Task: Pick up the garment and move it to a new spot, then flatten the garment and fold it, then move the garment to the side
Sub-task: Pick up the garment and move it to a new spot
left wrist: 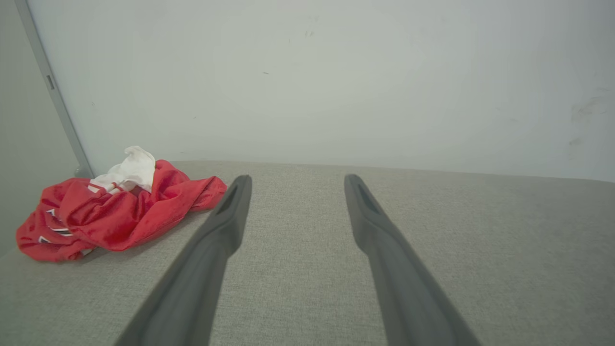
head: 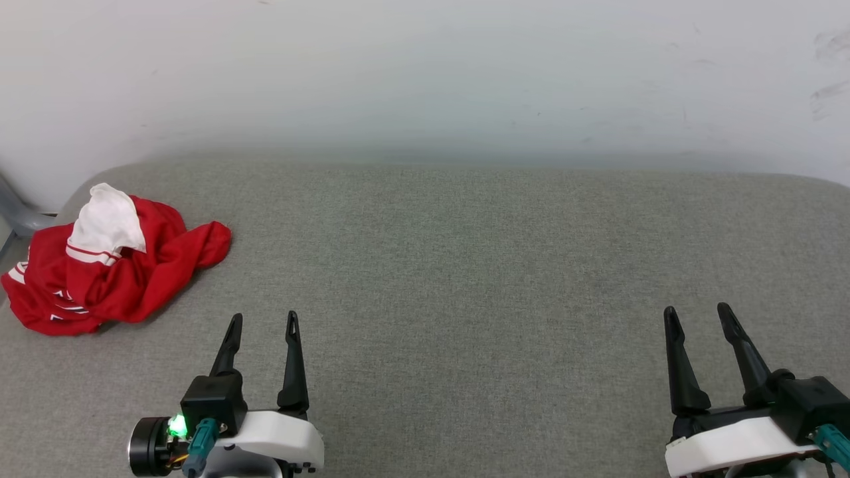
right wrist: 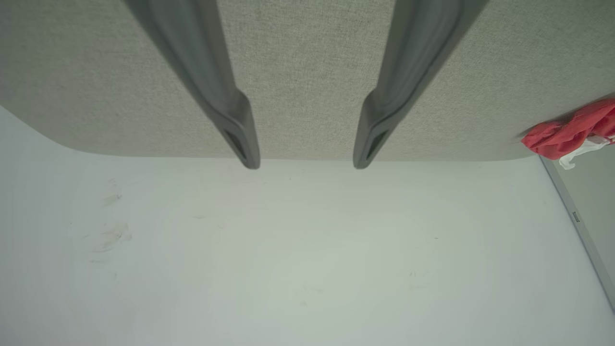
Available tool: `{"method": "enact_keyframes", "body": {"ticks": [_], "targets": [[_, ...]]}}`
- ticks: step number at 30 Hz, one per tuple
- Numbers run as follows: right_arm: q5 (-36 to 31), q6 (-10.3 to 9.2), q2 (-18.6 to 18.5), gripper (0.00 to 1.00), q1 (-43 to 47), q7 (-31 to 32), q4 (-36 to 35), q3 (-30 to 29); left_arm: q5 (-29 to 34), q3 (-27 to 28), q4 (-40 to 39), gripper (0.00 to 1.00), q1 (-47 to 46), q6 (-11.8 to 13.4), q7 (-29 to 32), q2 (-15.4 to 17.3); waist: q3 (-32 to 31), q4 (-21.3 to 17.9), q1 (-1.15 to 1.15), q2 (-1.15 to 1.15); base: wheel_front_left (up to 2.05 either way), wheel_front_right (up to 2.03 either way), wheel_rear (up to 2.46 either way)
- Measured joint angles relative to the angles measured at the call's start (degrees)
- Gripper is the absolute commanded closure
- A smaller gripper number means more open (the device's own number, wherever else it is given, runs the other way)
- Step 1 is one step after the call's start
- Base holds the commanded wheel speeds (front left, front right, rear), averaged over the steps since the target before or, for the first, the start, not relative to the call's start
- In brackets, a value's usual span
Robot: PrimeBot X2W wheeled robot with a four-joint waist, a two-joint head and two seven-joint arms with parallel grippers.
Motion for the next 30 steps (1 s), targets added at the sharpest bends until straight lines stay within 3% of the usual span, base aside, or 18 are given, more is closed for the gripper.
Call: {"method": "enact_keyframes", "body": {"ticks": [15,30], "targets": [[-0.5,0.00,0.0,0.00,0.0,0.0,-0.1,0.0,-0.3,-0.2,0.5,0.00,-0.1,0.7,0.0,0.0,0.5,1.7,0.00,0.00,0.00,0.00,0.00],[-1.0,0.00,0.0,0.00,0.0,0.0,-0.4,0.7,-0.1,1.5,0.6,0.00,-0.6,0.7,0.0,0.0,1.3,8.5,0.00,0.00,0.00,0.00,0.00]]}}
